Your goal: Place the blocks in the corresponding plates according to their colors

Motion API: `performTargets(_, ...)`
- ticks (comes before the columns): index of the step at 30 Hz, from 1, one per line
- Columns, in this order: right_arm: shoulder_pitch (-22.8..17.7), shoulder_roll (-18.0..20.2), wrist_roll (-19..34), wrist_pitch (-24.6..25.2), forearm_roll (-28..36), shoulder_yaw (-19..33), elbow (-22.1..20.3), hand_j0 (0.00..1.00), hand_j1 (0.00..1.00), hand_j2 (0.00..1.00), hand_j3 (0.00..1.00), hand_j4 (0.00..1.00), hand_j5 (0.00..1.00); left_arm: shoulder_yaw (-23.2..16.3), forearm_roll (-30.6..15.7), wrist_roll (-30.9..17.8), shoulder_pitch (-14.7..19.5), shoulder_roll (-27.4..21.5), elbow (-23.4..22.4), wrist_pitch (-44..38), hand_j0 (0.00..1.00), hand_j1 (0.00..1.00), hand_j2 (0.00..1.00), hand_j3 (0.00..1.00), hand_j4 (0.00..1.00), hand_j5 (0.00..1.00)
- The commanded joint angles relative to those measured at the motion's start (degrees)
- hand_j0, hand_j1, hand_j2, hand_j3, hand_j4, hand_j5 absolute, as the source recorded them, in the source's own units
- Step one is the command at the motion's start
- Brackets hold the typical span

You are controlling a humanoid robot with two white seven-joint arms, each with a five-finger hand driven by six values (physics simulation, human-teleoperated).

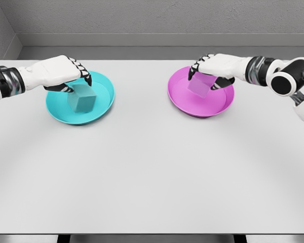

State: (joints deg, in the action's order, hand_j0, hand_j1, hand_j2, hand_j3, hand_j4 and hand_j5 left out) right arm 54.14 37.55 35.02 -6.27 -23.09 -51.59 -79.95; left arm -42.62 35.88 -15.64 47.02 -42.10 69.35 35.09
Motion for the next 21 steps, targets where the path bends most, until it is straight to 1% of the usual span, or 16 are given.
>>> performTargets(1, -0.09, -0.73, -0.02, 0.3, 0.24, -0.36, 2.17, 0.53, 0.53, 0.53, 0.53, 0.53, 0.53, 0.08, 0.15, -0.01, 0.09, 0.09, -0.27, -0.09, 0.75, 0.75, 0.75, 0.75, 0.75, 0.75)
performTargets(2, 0.0, -0.81, -0.02, 0.3, 0.24, -0.79, 2.7, 0.53, 0.53, 0.53, 0.53, 0.53, 0.53, 0.08, 0.15, -0.01, 0.0, 0.09, -0.27, -0.09, 0.81, 0.81, 0.81, 0.81, 0.81, 0.81)
performTargets(3, 0.0, -0.81, -0.02, 0.3, 0.24, -0.88, 3.66, 0.53, 0.53, 0.53, 0.53, 0.53, 0.53, 0.08, 0.15, -0.01, 0.0, 0.18, -0.27, -0.09, 0.9, 0.9, 0.9, 0.9, 0.9, 0.9)
performTargets(4, 0.0, -0.81, -0.02, 0.3, 0.24, -0.8, 4.54, 0.53, 0.53, 0.53, 0.53, 0.53, 0.53, 0.08, 0.15, -0.01, 0.09, 0.18, -0.27, -0.09, 0.96, 0.96, 0.96, 0.96, 0.96, 0.96)
performTargets(5, 0.0, -0.9, -0.02, 0.3, 0.15, -0.88, 5.33, 0.53, 0.53, 0.53, 0.53, 0.53, 0.53, 0.08, 0.15, -0.01, 0.09, 0.18, -0.27, -0.09, 1.0, 1.0, 1.0, 1.0, 1.0, 1.0)
performTargets(8, 0.0, -1.17, -0.02, 0.3, 0.24, -0.88, 6.04, 0.53, 0.53, 0.53, 0.53, 0.53, 0.53, 0.08, 0.07, -0.01, 0.26, -0.44, -0.01, -0.09, 1.0, 1.0, 1.0, 1.0, 1.0, 1.0)
performTargets(9, 0.0, -1.17, -0.02, 0.3, 0.24, -0.88, 6.04, 0.57, 0.57, 0.57, 0.57, 0.57, 0.57, 0.08, -0.11, -0.01, 0.26, -0.7, 0.43, -0.09, 1.0, 1.0, 1.0, 1.0, 1.0, 1.0)
performTargets(10, 0.0, -1.25, -0.02, 0.47, 0.24, -0.88, 6.3, 0.73, 0.73, 0.73, 0.73, 0.73, 0.73, 0.08, -0.46, -0.01, 0.26, -0.88, 0.69, -0.09, 1.0, 1.0, 1.0, 1.0, 1.0, 1.0)
performTargets(11, 0.0, -1.6, -0.02, 2.23, 0.33, -0.88, 6.74, 1.0, 1.0, 1.0, 1.0, 1.0, 1.0, 0.08, -0.9, 0.08, 0.18, -1.67, 0.87, -0.09, 1.0, 1.0, 1.0, 1.0, 1.0, 1.0)
performTargets(13, 0.0, -1.78, -0.02, 3.11, 0.33, -0.88, 6.74, 1.0, 1.0, 1.0, 1.0, 1.0, 1.0, 0.34, -2.22, 0.08, -0.09, -2.37, 1.4, -0.09, 1.0, 1.0, 1.0, 1.0, 1.0, 1.0)
performTargets(14, 0.0, -1.78, -0.02, 3.11, 0.41, -0.88, 6.74, 1.0, 1.0, 1.0, 1.0, 1.0, 1.0, 1.39, -2.39, 0.08, -0.61, -3.34, 2.54, -0.09, 1.0, 1.0, 1.0, 1.0, 1.0, 1.0)
performTargets(16, 0.0, -1.78, -0.02, 3.11, 0.33, -1.15, 6.74, 1.0, 1.0, 1.0, 1.0, 1.0, 1.0, 1.57, -5.03, 0.08, -0.79, -5.62, 3.07, -0.09, 1.0, 1.0, 1.0, 1.0, 1.0, 1.0)
performTargets(21, 0.35, -1.69, -0.02, 2.93, 0.41, -0.8, 6.04, 1.0, 1.0, 1.0, 1.0, 1.0, 1.0, 1.84, -6.35, 0.08, -1.23, -8.7, 3.15, -0.09, 1.0, 1.0, 1.0, 1.0, 1.0, 1.0)
